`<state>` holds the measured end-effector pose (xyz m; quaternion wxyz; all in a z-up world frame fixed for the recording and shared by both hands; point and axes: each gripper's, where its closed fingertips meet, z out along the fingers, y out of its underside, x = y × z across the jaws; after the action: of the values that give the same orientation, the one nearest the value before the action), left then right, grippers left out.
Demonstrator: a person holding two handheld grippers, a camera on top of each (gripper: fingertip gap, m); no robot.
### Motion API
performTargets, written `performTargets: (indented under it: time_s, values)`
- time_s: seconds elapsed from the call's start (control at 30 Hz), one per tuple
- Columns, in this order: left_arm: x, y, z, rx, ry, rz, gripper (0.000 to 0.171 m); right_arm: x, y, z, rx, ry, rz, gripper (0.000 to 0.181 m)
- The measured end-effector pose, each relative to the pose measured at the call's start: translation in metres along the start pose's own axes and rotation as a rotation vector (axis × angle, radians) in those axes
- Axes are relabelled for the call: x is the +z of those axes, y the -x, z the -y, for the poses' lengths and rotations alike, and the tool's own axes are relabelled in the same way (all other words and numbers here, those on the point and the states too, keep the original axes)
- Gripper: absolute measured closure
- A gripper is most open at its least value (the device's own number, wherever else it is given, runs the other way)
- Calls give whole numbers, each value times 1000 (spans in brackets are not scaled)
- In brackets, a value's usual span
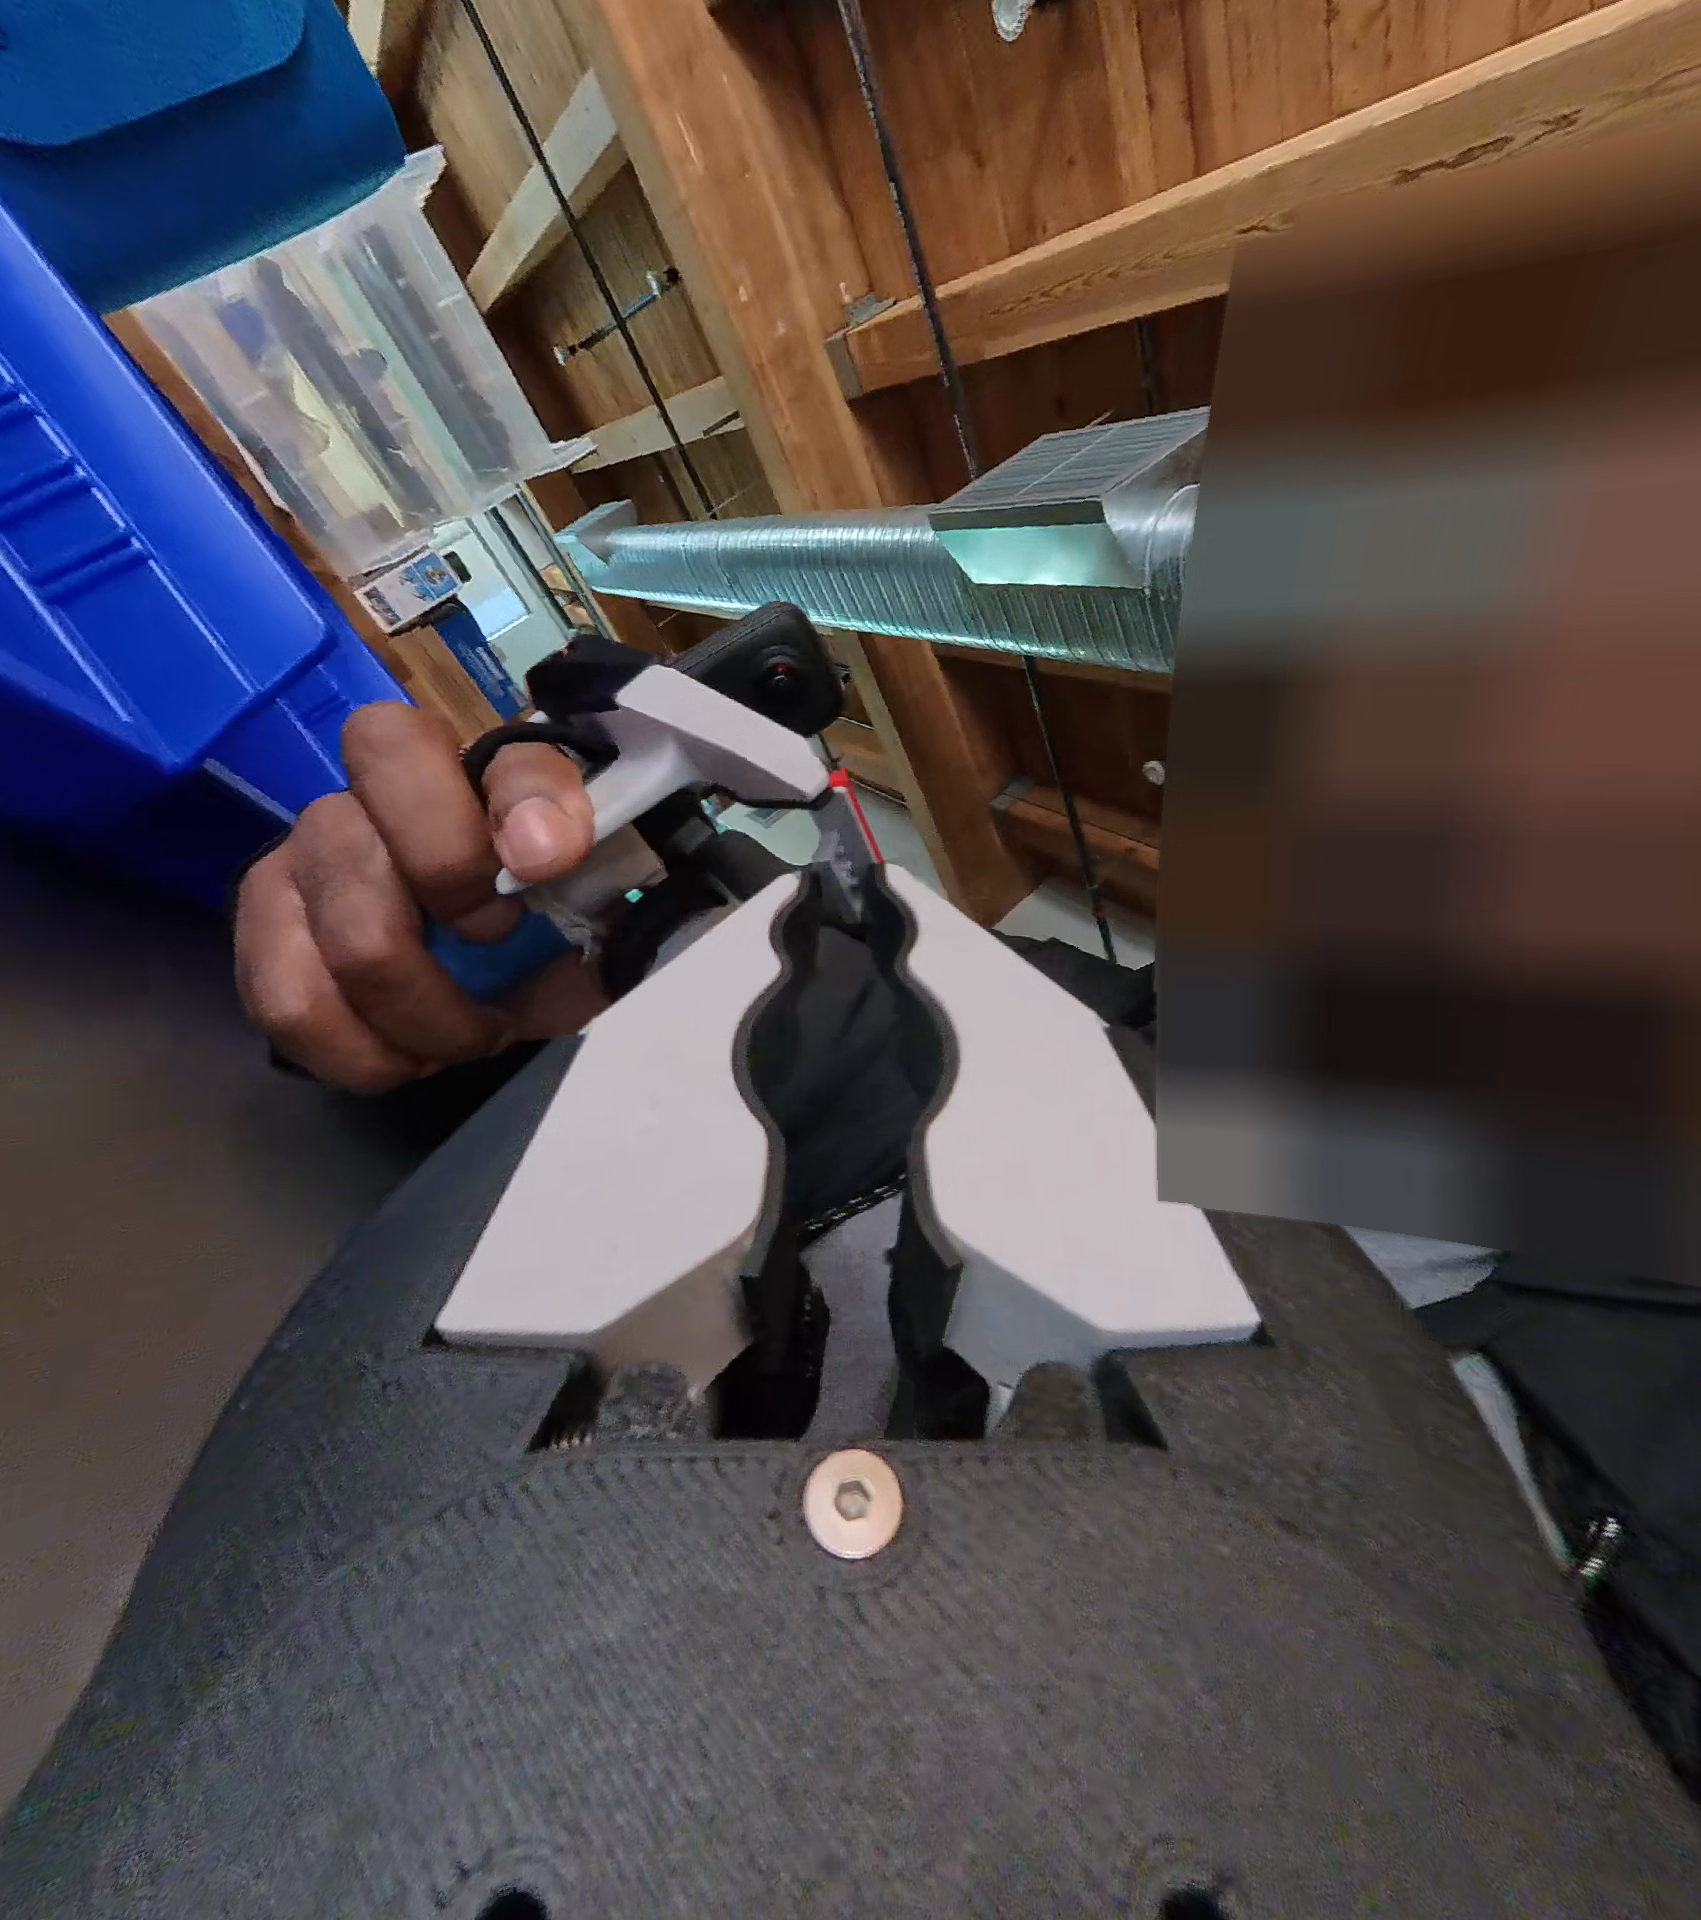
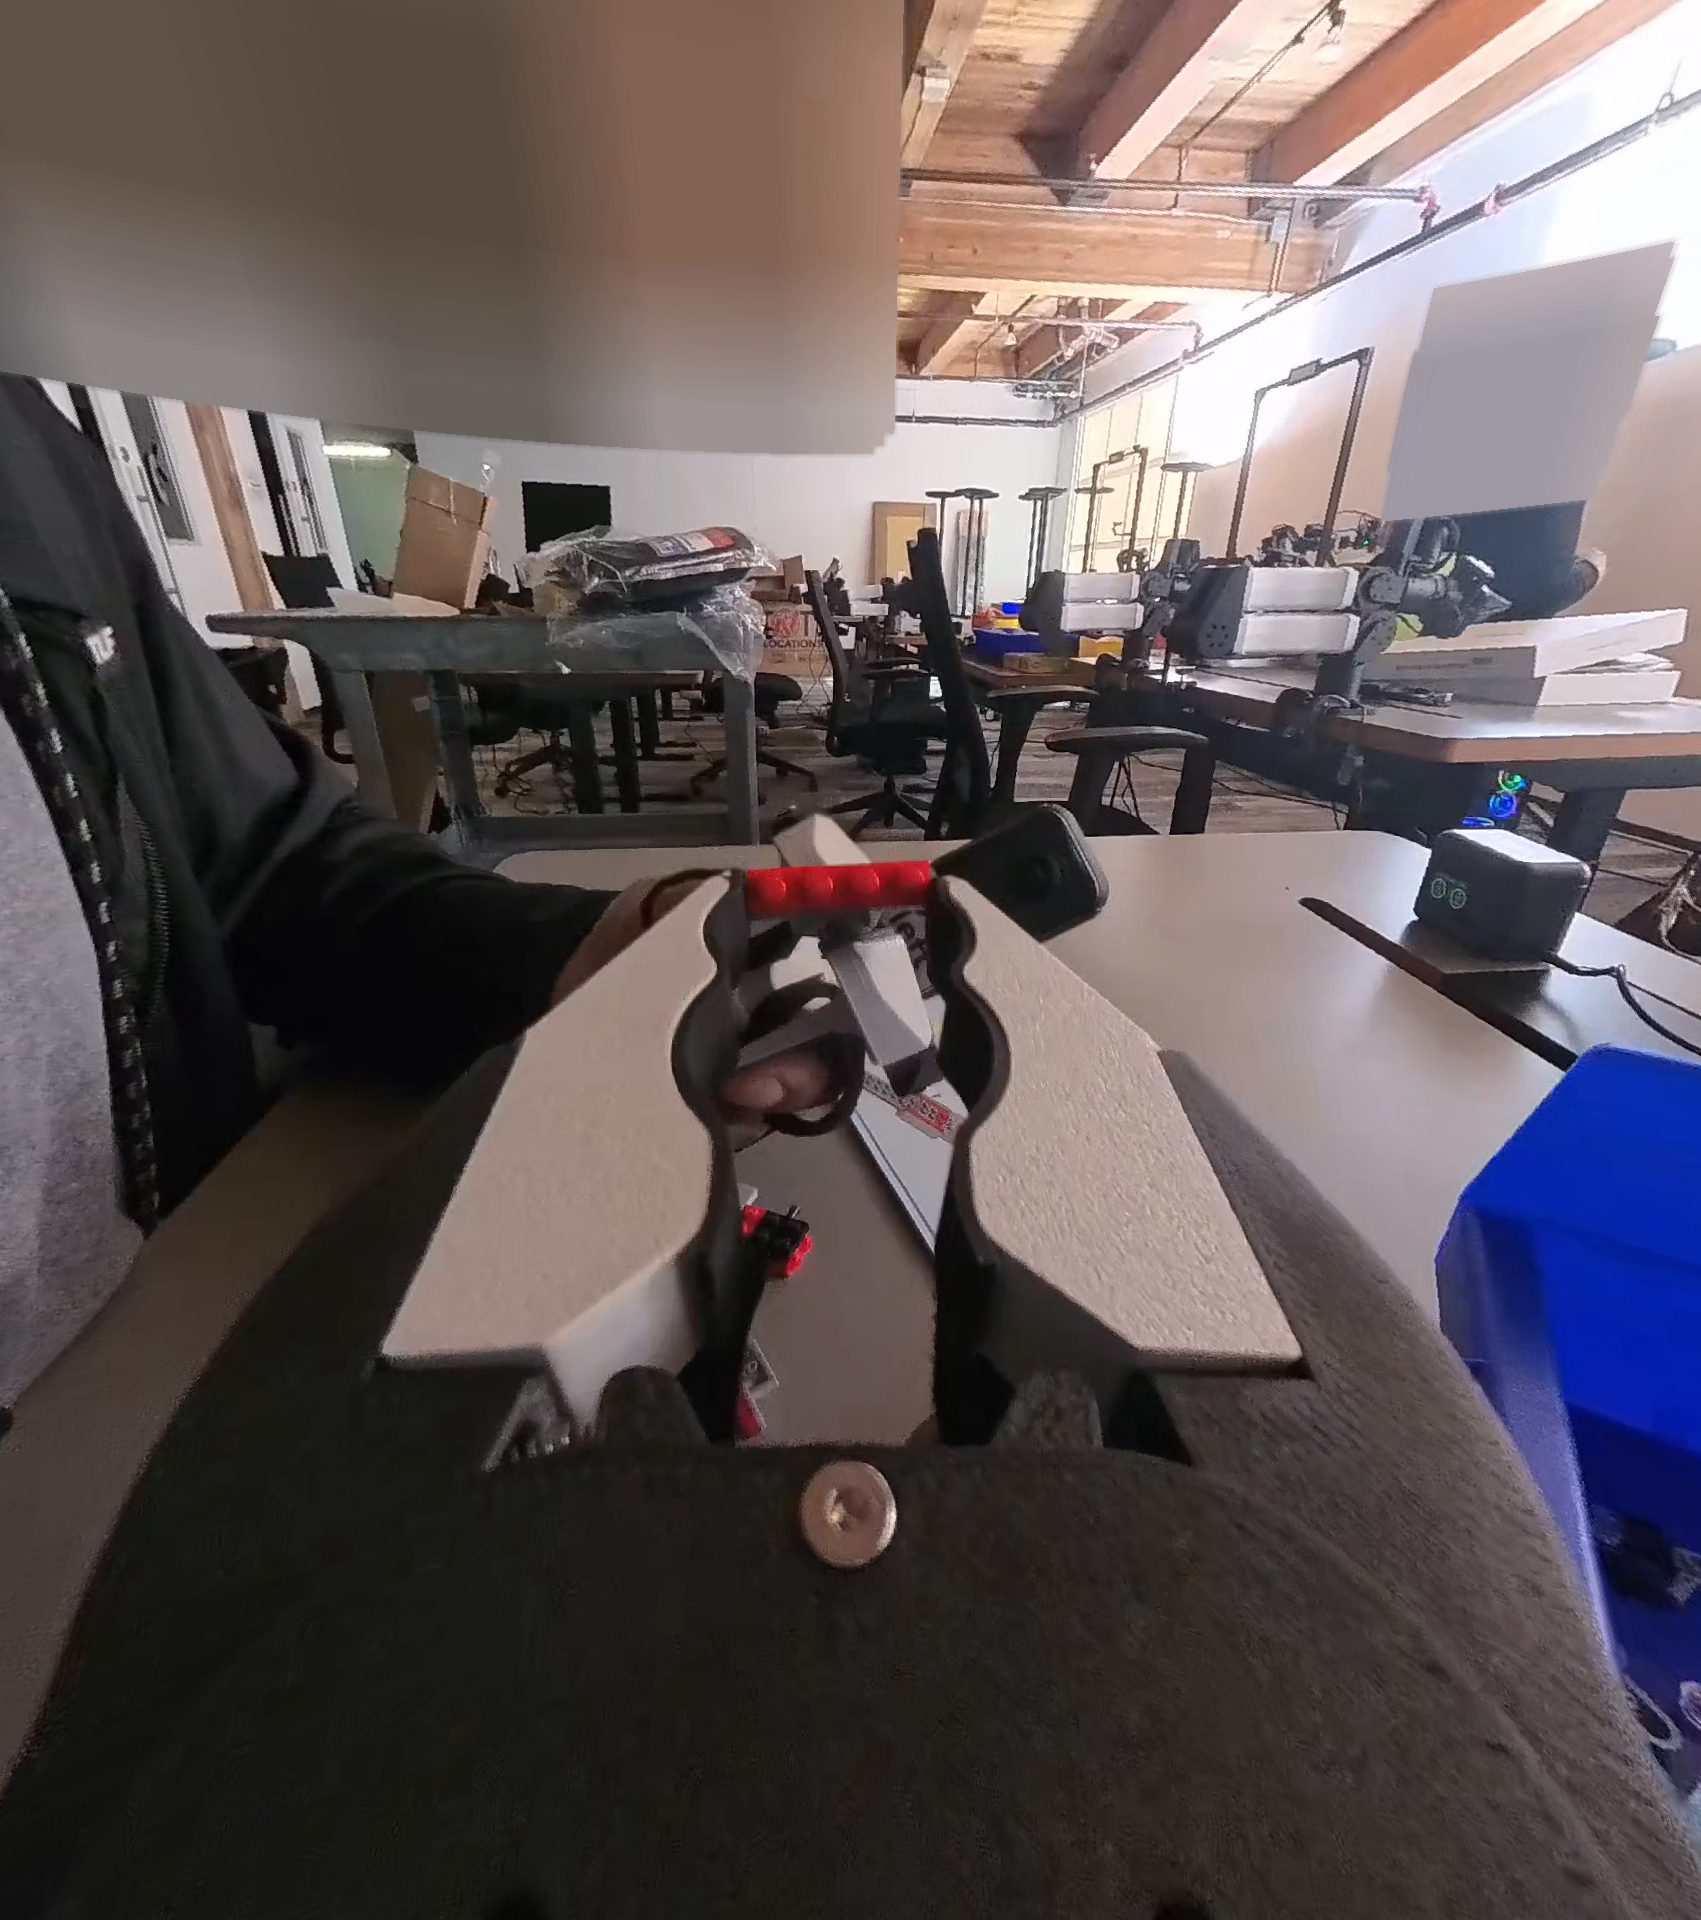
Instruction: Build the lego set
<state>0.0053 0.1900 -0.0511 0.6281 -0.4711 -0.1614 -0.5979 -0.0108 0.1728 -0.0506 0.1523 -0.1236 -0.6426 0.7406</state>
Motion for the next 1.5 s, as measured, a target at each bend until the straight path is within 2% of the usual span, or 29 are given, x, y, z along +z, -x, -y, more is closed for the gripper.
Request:
performTargets:
  time_s: [0.03, 0.3, 0.57, 0.67, 0.87, 1.03, 1.17, 1.27, 1.5]
  values:
    - [0, 2, -1, 10, 2, 8, 167, 0, 0, -1, -7, 9, 3, 144]
    - [-2, 8, -2, 10, 5, 36, 168, -3, -2, -8, -20, 86, 2, 144]
    - [-2, 8, -14, 97, 118, 73, 168, -6, 9, -13, -14, 159, 93, 144]
    - [-1, 8, -15, 106, 122, 65, 168, -7, 11, -12, -18, 168, 109, 144]
    - [0, 2, -10, 138, 79, 26, 168, -11, 10, -6, -56, 167, 105, 140]
    - [-3, -12, 13, 318, -63, 14, 168, -13, 0, 1, -92, 186, 78, 139]
    - [-2, -18, 15, 379, -69, 32, 168, -10, -4, 15, -161, 197, 86, 139]
    - [-3, -19, 21, 420, -101, 69, 168, -1, -4, 21, -303, 236, 76, 139]
    - [-11, -15, 33, 522, -154, 197, 168, 8, -10, 20, -600, 248, -61, 142]
